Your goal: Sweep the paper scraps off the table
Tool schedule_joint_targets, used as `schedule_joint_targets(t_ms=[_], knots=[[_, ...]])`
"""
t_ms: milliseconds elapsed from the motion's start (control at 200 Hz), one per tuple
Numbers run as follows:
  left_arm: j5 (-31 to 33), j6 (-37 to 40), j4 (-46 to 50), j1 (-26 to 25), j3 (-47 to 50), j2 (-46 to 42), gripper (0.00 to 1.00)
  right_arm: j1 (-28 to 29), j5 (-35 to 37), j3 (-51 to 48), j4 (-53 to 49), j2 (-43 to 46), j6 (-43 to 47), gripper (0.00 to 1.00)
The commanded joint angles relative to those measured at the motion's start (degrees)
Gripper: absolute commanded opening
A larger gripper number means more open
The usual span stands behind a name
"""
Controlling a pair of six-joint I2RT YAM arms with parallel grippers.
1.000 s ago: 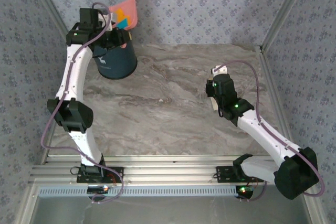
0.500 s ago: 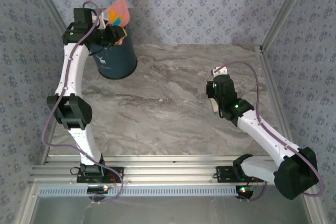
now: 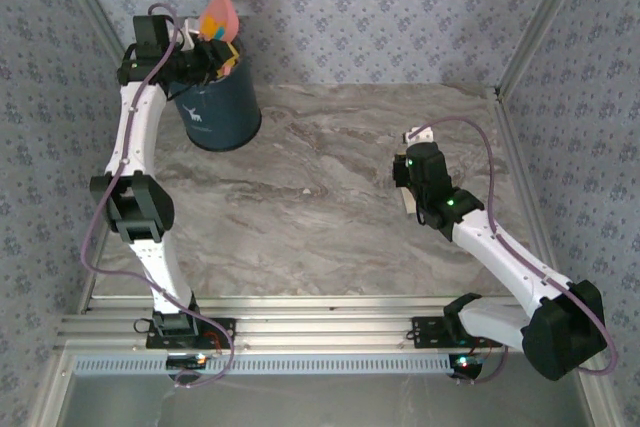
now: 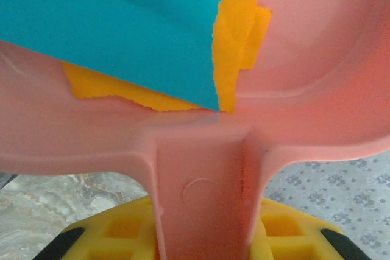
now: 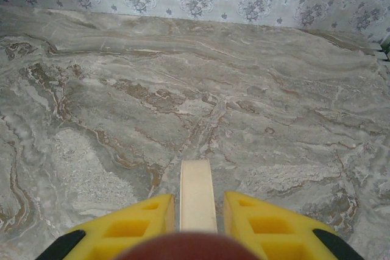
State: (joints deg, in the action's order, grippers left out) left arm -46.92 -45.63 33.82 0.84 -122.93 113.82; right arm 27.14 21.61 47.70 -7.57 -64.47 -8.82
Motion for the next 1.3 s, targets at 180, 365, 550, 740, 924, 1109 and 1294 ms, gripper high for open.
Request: schedule_joint_targets(t_ms=[180,365,550,740,924,1109,1294], knots=[[-6.2,-12.6,-18.0,1.4,6.9,-0.7,0.00,-0.3,-0.5,0.0,0.6,0.7,-1.6,0.00],[-7.7,-17.6,-25.1,1.5,10.1,-1.3,0.00,-0.3,-0.7,-0.3,0.8,0.5,-2.0,0.00],[-8.5,-29.2,-38.3,2.4,16.0,-1.3,0.00,-0.3,-0.9,-0.4,1.1,0.3,-2.0,0.00],[-8.6,-36.4,-46.1,2.7,19.1,-1.3,0.00,-0.3,-1.0,-0.4,1.2,0.2,-2.1,0.00],[-7.9,-43.4,-52.8,2.7,21.4,-1.3,0.00,-0.3,-1.3,-0.4,1.5,-0.1,-2.3,0.00],[-6.6,-52.9,-62.3,2.7,24.4,-0.6,0.00,-0.3,-1.3,-0.4,1.4,-0.2,-2.3,0.00],[-5.7,-60.5,-70.8,2.7,26.6,0.1,0.00,-0.3,-1.6,-0.5,1.6,-0.2,-2.4,0.00]])
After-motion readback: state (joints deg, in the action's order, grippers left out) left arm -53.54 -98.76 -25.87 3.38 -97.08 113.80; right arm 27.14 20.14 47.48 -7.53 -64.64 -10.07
